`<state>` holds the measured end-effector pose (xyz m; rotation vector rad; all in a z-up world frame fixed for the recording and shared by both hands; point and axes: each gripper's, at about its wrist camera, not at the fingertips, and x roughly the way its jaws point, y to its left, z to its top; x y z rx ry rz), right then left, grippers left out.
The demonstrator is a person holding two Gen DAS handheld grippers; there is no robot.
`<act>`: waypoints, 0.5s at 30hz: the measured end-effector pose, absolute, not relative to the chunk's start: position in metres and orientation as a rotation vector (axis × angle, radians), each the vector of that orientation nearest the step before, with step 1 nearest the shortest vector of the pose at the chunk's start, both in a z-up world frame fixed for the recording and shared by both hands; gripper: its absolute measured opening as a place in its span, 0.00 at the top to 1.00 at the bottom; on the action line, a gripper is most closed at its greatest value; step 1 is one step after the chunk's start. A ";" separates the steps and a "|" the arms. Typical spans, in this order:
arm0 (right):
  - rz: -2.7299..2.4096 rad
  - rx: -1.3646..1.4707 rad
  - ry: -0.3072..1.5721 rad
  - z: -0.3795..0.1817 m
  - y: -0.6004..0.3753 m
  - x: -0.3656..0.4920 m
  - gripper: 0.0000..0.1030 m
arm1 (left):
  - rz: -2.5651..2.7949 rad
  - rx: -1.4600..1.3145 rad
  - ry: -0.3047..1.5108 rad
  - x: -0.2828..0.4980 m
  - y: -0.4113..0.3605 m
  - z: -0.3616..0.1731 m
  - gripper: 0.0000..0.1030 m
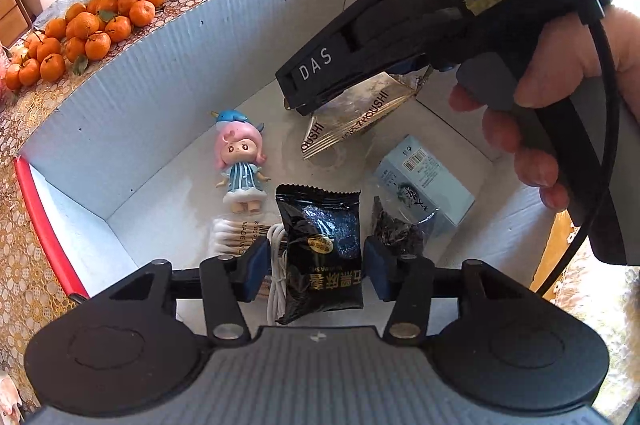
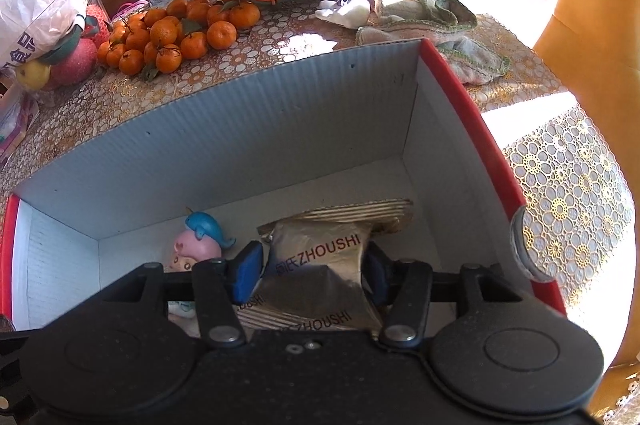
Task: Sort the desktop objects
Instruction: 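Lower both packets into the shoebox and open both tools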
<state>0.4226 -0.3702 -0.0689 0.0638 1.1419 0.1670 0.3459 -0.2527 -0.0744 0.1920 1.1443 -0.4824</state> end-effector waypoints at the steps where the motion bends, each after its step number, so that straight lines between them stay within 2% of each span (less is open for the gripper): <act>1: 0.166 0.064 1.138 -0.068 -0.370 0.422 0.43 | -0.482 0.191 1.144 0.346 -0.252 -0.074 0.51; 5: 0.169 0.060 1.128 -0.063 -0.370 0.420 0.41 | -0.464 0.178 1.137 0.345 -0.249 -0.071 0.44; 15: 0.164 0.057 1.111 -0.051 -0.373 0.407 0.39 | -0.438 0.176 1.115 0.334 -0.246 -0.054 0.43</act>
